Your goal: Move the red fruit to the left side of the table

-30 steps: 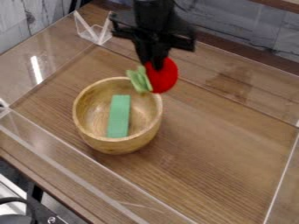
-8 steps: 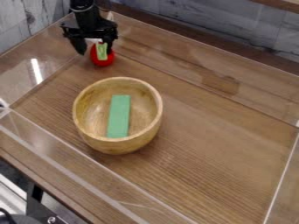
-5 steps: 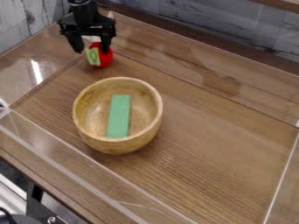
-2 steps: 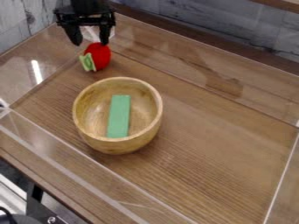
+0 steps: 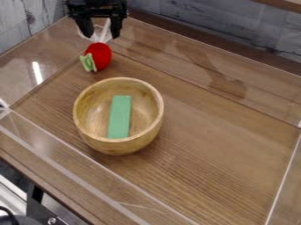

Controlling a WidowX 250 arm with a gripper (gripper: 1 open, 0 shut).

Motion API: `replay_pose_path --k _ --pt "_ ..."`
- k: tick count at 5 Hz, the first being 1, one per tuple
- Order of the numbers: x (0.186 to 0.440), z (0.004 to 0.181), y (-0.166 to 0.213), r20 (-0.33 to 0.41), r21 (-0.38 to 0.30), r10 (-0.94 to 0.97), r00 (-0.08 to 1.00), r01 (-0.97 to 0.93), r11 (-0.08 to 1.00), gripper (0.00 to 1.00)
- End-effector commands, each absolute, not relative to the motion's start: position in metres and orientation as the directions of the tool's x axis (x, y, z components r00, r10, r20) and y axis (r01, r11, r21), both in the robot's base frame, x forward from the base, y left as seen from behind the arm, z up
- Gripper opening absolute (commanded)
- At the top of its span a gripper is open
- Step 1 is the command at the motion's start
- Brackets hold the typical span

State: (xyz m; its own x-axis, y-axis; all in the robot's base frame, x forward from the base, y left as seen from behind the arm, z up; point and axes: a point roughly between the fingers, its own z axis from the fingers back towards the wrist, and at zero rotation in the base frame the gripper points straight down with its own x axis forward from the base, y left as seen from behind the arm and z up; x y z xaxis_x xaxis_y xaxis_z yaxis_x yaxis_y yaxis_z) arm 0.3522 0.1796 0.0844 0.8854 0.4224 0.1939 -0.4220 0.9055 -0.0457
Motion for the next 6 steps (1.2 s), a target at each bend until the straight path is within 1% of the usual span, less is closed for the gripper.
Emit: replay_pose_path --k 1,2,3,6 --pt "0.362 0.123 0.173 0.288 -0.038 0.362 0.886 -0.367 0.929 1.00" --pt "0.372 0.124 0.169 0.287 -0.039 0.322 0.902 -0.325 0.945 1.00" --pt "0.374 0.114 0.173 0.284 -0.024 0.282 0.916 -0.288 0.957 0.00" --pt "0.371 0.089 0.164 0.275 0.015 0.489 0.828 -0.512 0.859 0.00"
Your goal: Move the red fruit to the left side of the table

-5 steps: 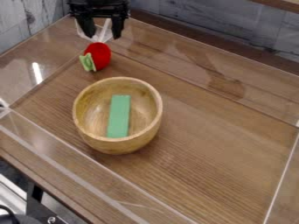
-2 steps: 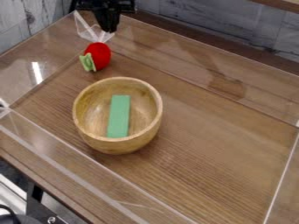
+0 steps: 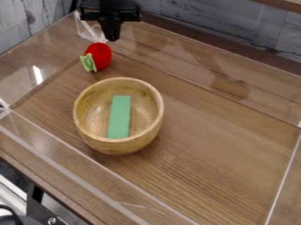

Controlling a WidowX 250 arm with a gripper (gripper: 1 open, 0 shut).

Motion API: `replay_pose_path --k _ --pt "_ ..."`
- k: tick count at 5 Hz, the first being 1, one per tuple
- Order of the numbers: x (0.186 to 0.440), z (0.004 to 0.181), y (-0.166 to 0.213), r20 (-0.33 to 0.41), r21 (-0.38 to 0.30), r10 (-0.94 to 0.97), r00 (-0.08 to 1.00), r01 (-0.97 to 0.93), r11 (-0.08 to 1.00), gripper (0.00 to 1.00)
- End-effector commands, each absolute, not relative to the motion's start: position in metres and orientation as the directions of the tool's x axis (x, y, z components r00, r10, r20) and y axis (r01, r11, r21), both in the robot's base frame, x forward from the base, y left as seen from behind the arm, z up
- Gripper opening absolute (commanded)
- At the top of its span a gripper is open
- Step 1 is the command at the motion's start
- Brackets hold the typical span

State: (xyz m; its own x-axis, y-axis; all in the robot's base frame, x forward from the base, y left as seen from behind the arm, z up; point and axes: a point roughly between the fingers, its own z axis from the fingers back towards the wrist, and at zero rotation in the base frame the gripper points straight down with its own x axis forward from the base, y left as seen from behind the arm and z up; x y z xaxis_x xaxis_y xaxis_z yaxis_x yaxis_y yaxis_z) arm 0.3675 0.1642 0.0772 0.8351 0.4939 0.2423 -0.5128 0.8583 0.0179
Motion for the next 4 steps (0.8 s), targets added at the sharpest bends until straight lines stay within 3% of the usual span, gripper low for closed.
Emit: replay_pose_path --k 1,4 --pt "0.371 0.083 0.172 0.276 0.026 0.490 0.827 -0.516 0.856 0.00" --pt "0.374 0.065 0.200 0.270 0.050 0.403 0.874 -0.431 0.901 0.00"
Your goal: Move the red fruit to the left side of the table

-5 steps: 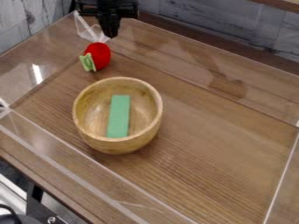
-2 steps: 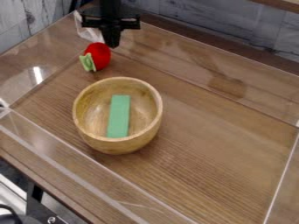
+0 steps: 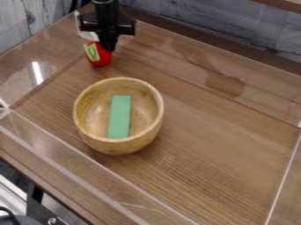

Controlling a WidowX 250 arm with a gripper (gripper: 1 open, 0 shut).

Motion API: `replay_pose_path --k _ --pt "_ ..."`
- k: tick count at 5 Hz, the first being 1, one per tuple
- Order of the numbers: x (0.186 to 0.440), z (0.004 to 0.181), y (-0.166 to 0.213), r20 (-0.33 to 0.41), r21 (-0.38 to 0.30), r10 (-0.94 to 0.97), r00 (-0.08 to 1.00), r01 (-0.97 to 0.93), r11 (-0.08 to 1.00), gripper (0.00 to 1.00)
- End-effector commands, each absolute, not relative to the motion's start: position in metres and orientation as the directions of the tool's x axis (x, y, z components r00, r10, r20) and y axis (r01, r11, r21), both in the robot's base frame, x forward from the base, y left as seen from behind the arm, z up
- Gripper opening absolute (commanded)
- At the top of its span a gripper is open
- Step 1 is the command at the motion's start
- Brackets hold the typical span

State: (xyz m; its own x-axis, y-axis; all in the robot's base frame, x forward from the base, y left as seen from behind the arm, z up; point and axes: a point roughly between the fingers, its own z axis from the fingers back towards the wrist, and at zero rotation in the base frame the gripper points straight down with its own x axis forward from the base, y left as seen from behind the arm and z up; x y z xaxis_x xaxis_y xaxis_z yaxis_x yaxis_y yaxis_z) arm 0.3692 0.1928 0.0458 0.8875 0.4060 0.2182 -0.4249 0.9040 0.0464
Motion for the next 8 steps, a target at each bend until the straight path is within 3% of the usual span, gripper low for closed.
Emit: replay_pose_path --k 1,3,5,7,8 --pt "0.373 0.064 0.208 0.260 0.056 0.342 0.903 -0.368 0.928 1.00" --pt "0.368 0.068 0.218 0.248 0.052 0.295 0.923 -0.317 0.947 1.00" --pt "0.357 0.086 0.219 0.258 0.036 0.318 0.912 -0.338 0.940 1.00" --pt "0.352 0.123 0.212 0.264 0.006 0.343 0.901 -0.357 0.934 1.00" --pt "0.356 0.121 0.210 0.254 0.009 0.348 0.903 -0.362 0.932 1.00"
